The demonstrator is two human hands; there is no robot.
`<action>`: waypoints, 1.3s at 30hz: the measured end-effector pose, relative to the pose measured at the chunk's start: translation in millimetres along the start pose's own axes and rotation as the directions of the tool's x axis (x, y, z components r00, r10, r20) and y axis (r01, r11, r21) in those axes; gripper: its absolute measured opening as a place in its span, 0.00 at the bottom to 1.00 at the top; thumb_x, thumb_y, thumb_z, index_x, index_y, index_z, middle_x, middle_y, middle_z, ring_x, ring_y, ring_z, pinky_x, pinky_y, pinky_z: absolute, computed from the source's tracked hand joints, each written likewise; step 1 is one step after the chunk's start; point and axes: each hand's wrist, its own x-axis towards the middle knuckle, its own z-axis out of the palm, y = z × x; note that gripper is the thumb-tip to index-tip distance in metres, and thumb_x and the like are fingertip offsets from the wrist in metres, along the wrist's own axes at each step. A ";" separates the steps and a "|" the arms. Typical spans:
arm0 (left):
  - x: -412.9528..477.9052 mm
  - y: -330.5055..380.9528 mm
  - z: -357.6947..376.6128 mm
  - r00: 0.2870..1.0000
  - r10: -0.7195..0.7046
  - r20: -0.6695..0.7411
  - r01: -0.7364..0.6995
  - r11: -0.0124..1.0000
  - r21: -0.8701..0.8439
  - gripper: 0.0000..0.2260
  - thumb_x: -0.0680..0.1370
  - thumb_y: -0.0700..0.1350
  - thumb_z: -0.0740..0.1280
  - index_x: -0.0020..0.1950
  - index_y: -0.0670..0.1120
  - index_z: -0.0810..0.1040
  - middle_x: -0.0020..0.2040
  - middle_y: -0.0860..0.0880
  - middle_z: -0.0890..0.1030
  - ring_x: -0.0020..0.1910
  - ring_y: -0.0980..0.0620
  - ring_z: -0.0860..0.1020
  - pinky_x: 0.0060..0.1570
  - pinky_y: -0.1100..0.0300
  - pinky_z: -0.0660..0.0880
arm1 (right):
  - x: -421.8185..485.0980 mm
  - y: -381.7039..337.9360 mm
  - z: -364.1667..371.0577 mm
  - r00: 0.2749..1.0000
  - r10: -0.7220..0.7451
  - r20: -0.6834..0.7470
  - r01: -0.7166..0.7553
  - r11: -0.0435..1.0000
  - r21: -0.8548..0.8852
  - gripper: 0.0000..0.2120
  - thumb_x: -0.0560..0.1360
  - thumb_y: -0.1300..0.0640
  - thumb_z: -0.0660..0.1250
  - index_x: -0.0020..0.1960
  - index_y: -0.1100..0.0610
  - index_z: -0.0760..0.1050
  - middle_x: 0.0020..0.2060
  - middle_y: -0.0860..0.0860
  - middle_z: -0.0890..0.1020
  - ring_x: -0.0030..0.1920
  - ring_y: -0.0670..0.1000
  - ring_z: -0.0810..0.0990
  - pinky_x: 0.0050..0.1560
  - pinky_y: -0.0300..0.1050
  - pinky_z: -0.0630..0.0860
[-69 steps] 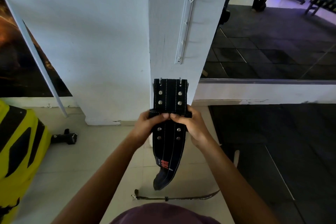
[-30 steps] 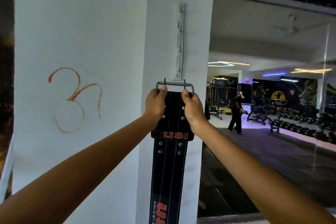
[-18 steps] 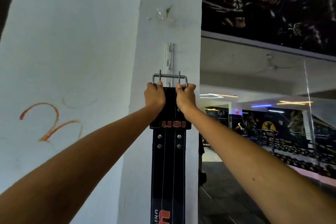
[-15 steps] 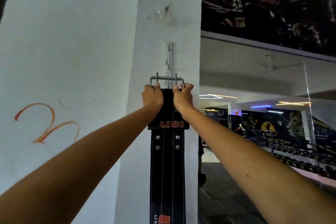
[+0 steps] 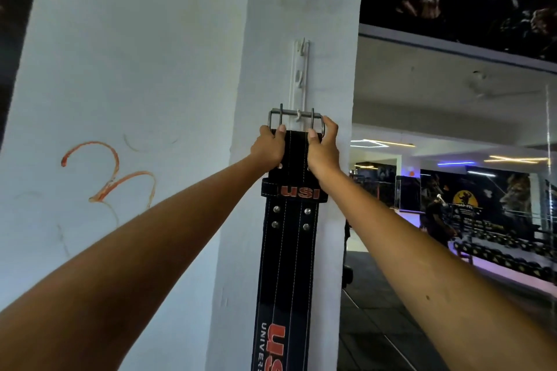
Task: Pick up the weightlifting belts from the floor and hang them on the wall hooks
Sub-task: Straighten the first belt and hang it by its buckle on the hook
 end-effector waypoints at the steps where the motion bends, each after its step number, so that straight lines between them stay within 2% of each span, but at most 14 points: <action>1: -3.5 -3.2 -1.8 1.000 -0.007 -0.004 0.007 0.998 0.055 0.23 0.82 0.55 0.51 0.64 0.37 0.65 0.59 0.36 0.76 0.58 0.37 0.76 0.60 0.44 0.72 | -3.5 2.7 -2.2 1.000 0.008 0.002 -0.008 0.999 -0.038 0.21 0.83 0.54 0.53 0.75 0.48 0.55 0.67 0.57 0.74 0.55 0.58 0.79 0.49 0.49 0.74; 3: -17.3 -10.6 -2.5 0.997 0.052 -0.058 -0.043 0.988 0.147 0.21 0.81 0.54 0.55 0.62 0.37 0.68 0.59 0.37 0.76 0.59 0.37 0.75 0.59 0.43 0.71 | -14.4 10.8 -7.2 0.999 -0.034 -0.014 0.031 0.978 -0.205 0.22 0.83 0.55 0.54 0.76 0.51 0.58 0.66 0.59 0.76 0.59 0.60 0.78 0.54 0.51 0.75; 6: -62.6 -25.2 -2.7 0.929 0.330 -0.169 -0.283 0.926 0.250 0.17 0.80 0.49 0.57 0.64 0.41 0.69 0.61 0.41 0.74 0.61 0.43 0.71 0.59 0.46 0.70 | -48.8 26.8 -14.7 0.965 -0.261 -0.033 0.218 0.865 -0.451 0.20 0.82 0.57 0.56 0.72 0.60 0.66 0.67 0.58 0.74 0.68 0.60 0.70 0.63 0.50 0.70; 9: -114.5 -46.0 -2.4 0.813 0.547 -0.197 -0.475 0.820 0.318 0.13 0.79 0.45 0.59 0.62 0.43 0.71 0.60 0.45 0.75 0.58 0.47 0.72 0.56 0.50 0.71 | -98.8 39.9 -17.8 0.906 -0.421 0.032 0.387 0.798 -0.461 0.21 0.82 0.58 0.58 0.72 0.64 0.66 0.73 0.60 0.67 0.75 0.59 0.62 0.74 0.51 0.62; 12: -169.4 -80.7 5.0 0.837 0.529 -0.137 -0.484 0.834 0.264 0.11 0.79 0.45 0.60 0.60 0.44 0.72 0.58 0.46 0.74 0.56 0.50 0.71 0.56 0.58 0.69 | -159.3 63.3 -15.1 0.873 -0.450 0.187 0.484 0.754 -0.443 0.21 0.81 0.57 0.58 0.72 0.64 0.67 0.74 0.60 0.67 0.76 0.58 0.61 0.76 0.50 0.59; 16: -250.2 -144.7 14.4 0.933 0.343 -0.105 -0.322 0.930 0.180 0.11 0.80 0.45 0.59 0.60 0.44 0.72 0.57 0.47 0.74 0.56 0.56 0.69 0.58 0.70 0.65 | -243.8 108.8 -7.6 0.908 -0.310 0.282 0.403 0.830 -0.386 0.19 0.81 0.56 0.58 0.71 0.62 0.69 0.72 0.57 0.69 0.75 0.55 0.63 0.74 0.48 0.62; 19: -306.1 -192.7 18.6 0.991 0.092 -0.101 -0.074 0.983 0.170 0.13 0.80 0.47 0.58 0.61 0.44 0.72 0.58 0.47 0.75 0.57 0.53 0.72 0.58 0.62 0.70 | -301.8 143.8 -2.1 0.928 -0.155 0.339 0.284 0.882 -0.376 0.19 0.81 0.54 0.58 0.71 0.59 0.69 0.72 0.55 0.70 0.74 0.55 0.67 0.72 0.50 0.68; 22: -361.5 -235.8 18.1 0.992 -0.101 -0.077 0.115 0.972 0.203 0.10 0.80 0.43 0.60 0.59 0.43 0.74 0.56 0.46 0.77 0.55 0.51 0.73 0.55 0.60 0.70 | -358.7 172.6 1.4 0.919 0.010 0.394 0.150 0.915 -0.374 0.17 0.81 0.56 0.59 0.69 0.58 0.70 0.69 0.54 0.73 0.70 0.53 0.71 0.68 0.46 0.72; 25: -417.9 -276.7 16.5 0.964 -0.262 -0.036 0.262 0.931 0.254 0.08 0.80 0.41 0.60 0.56 0.42 0.75 0.53 0.45 0.78 0.54 0.48 0.74 0.53 0.60 0.70 | -418.3 205.0 6.9 0.865 0.172 0.472 0.042 0.911 -0.411 0.17 0.81 0.55 0.59 0.69 0.57 0.70 0.67 0.53 0.74 0.67 0.52 0.73 0.66 0.46 0.73; 29: -492.9 -327.8 14.1 0.874 -0.486 0.006 0.459 0.828 0.322 0.08 0.79 0.40 0.60 0.55 0.40 0.76 0.52 0.44 0.78 0.54 0.45 0.75 0.53 0.57 0.70 | -502.8 247.0 15.3 0.742 0.354 0.569 -0.064 0.883 -0.465 0.16 0.81 0.56 0.60 0.67 0.59 0.71 0.65 0.55 0.76 0.66 0.54 0.74 0.66 0.48 0.73; 32: -545.8 -359.4 9.9 0.774 -0.633 0.024 0.583 0.726 0.364 0.08 0.77 0.38 0.62 0.53 0.38 0.77 0.50 0.40 0.79 0.51 0.42 0.76 0.50 0.55 0.70 | -561.3 274.0 19.6 0.607 0.471 0.640 -0.134 0.855 -0.501 0.16 0.80 0.60 0.61 0.66 0.63 0.72 0.63 0.60 0.77 0.65 0.58 0.75 0.63 0.50 0.73; 35: -607.5 -394.5 5.2 0.636 -0.771 0.026 0.699 0.590 0.405 0.07 0.76 0.35 0.62 0.52 0.36 0.77 0.48 0.37 0.79 0.48 0.39 0.77 0.46 0.57 0.68 | -626.1 302.8 25.4 0.457 0.592 0.664 -0.216 0.798 -0.562 0.15 0.79 0.62 0.62 0.64 0.66 0.72 0.60 0.63 0.77 0.62 0.62 0.75 0.62 0.54 0.74; 38: -670.4 -428.2 -1.1 0.511 -0.859 0.013 0.756 0.457 0.470 0.08 0.75 0.35 0.62 0.52 0.35 0.77 0.49 0.36 0.79 0.51 0.37 0.76 0.49 0.54 0.69 | -689.3 326.2 25.3 0.301 0.666 0.682 -0.245 0.745 -0.620 0.16 0.79 0.63 0.61 0.65 0.67 0.71 0.61 0.65 0.76 0.64 0.63 0.74 0.63 0.53 0.72; 39: -689.1 -439.5 -1.0 0.474 -0.880 0.016 0.766 0.421 0.486 0.09 0.76 0.35 0.62 0.53 0.35 0.77 0.50 0.36 0.79 0.52 0.37 0.75 0.51 0.53 0.69 | -709.3 336.3 26.7 0.274 0.679 0.681 -0.252 0.734 -0.630 0.16 0.79 0.63 0.60 0.66 0.67 0.71 0.62 0.65 0.76 0.64 0.63 0.73 0.63 0.53 0.72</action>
